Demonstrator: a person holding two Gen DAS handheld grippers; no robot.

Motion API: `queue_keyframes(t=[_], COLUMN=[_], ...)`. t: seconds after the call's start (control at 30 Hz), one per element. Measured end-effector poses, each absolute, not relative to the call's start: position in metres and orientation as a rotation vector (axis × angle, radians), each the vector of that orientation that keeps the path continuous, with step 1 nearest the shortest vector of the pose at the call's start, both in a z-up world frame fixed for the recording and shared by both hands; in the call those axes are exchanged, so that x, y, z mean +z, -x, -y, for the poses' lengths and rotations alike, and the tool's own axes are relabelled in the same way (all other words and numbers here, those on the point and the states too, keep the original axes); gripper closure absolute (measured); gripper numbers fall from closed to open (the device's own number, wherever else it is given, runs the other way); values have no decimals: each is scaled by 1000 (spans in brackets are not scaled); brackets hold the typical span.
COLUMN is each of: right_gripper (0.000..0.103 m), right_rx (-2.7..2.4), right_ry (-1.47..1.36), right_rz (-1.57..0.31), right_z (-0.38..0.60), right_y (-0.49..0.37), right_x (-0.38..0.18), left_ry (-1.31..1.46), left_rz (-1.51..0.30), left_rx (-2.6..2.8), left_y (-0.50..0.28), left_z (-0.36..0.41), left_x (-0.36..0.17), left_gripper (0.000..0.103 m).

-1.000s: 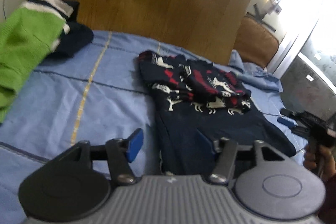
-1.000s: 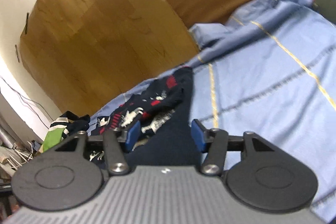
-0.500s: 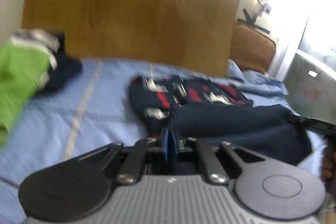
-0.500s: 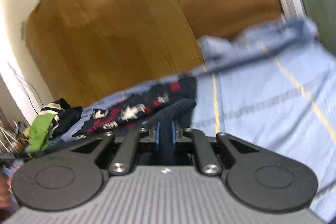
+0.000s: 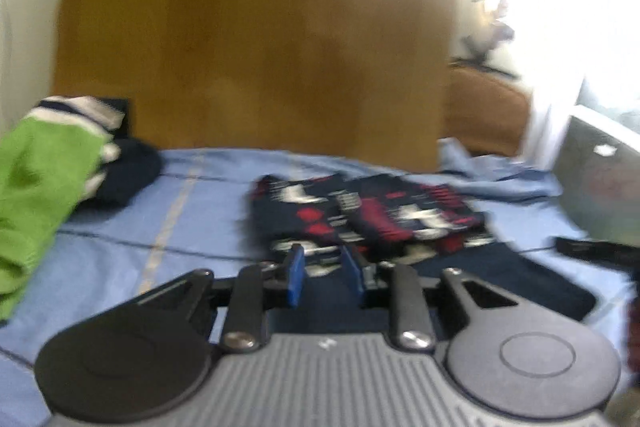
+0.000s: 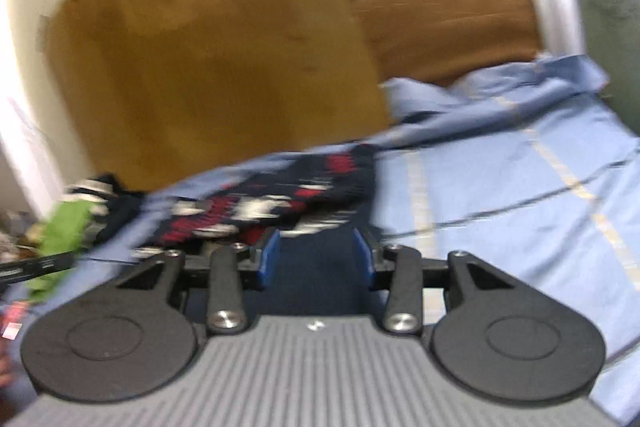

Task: Fold small clothes

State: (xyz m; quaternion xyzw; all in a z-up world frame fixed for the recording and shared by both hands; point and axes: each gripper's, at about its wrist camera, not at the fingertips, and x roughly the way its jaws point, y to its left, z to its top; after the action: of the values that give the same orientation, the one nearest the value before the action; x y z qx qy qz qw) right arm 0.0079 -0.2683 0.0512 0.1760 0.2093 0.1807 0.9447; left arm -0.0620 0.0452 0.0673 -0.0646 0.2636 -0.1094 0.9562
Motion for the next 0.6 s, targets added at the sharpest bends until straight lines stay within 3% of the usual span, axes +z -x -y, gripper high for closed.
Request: queue_keyframes(t=[0.27,0.3,0.33,0.4,0.6], right_gripper=[61,68,87,99,97], right_rx=[510,470,442,412,406], right_ry=[-333,-333,-353,-435,-576], right_rz=[-567,-587,-596,-602,-590], right_z=[221,230,241,267,292], right_y=[-23,-25,-25,-22,-10], right_x=[28,21,14,2,-11], left_ry=[0,-15,-29,-32,-22], left_rz=[-698,-723,-686,-668,-663], left_rx=[-311,-293,-293,-302,-302], left_y=[54,53,61,69,69], left_z=[-7,-12,-16,-24,-24], left_x=[17,7,3,1,0], left_gripper=[78,84,86,86,85])
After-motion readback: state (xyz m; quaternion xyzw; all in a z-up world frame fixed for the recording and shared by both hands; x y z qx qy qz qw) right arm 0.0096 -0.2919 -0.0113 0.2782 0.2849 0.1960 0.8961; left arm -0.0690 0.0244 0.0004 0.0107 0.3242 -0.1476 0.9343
